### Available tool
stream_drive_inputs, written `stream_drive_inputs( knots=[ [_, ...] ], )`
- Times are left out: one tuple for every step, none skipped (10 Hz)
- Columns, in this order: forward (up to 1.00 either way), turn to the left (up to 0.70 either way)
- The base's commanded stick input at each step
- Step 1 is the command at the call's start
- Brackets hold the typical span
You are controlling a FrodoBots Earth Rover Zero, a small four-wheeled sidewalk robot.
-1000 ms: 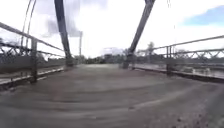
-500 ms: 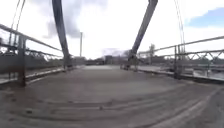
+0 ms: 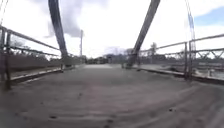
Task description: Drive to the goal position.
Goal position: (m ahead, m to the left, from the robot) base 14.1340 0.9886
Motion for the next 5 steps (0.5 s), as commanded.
stream_drive_inputs(
  knots=[
    [1.0, 0.0],
    [1.0, 0.0],
    [1.0, 0.0],
    [1.0, 0.0],
    [1.0, 0.0]
  ],
)
